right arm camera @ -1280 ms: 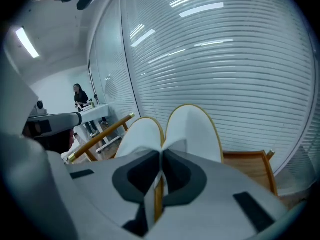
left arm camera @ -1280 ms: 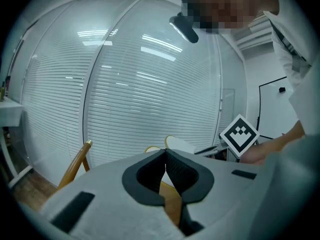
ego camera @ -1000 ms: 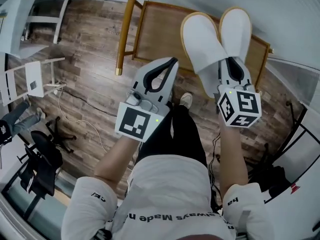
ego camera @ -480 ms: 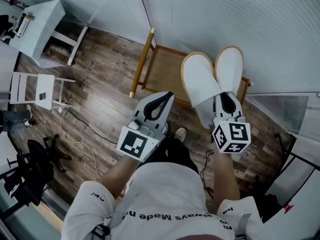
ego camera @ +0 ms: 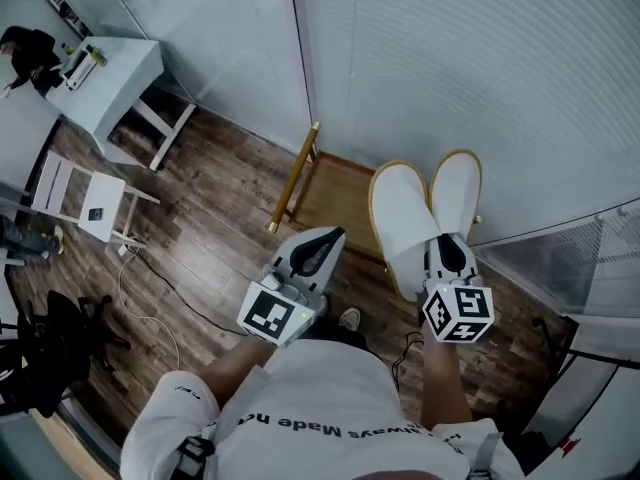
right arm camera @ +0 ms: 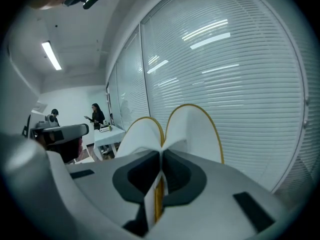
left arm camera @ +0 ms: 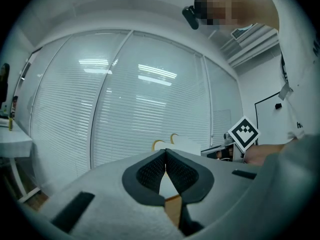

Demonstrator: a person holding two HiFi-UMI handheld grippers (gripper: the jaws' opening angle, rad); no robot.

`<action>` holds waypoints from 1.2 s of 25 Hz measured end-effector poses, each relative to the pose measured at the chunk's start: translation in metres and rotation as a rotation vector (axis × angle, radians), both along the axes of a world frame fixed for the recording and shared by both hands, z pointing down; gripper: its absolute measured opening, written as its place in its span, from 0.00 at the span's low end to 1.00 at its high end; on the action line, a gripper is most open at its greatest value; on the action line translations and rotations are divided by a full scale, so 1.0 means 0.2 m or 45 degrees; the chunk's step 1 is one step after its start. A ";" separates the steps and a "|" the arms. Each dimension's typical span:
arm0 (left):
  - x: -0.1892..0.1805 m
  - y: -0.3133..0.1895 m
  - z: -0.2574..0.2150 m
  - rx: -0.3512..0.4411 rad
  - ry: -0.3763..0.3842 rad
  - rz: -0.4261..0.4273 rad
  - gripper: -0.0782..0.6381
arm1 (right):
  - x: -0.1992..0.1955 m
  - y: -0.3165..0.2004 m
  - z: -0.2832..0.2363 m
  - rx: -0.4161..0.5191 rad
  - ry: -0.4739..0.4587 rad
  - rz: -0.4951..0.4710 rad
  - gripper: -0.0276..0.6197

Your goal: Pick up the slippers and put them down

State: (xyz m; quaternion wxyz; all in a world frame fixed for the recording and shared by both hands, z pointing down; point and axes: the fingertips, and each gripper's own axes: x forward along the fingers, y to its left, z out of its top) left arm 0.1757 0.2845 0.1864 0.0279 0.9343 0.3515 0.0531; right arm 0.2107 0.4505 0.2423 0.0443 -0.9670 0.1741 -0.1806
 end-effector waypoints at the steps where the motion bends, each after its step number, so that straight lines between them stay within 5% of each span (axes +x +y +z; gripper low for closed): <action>1: -0.01 -0.01 -0.03 -0.001 0.009 -0.003 0.13 | -0.01 0.00 -0.03 0.005 0.009 -0.002 0.08; 20: -0.26 -0.02 -0.29 -0.053 0.083 -0.082 0.12 | -0.30 0.01 -0.41 0.051 0.122 -0.093 0.08; 30: -0.37 -0.21 -0.28 -0.049 0.073 -0.305 0.12 | -0.24 -0.19 -0.44 0.048 0.162 -0.316 0.08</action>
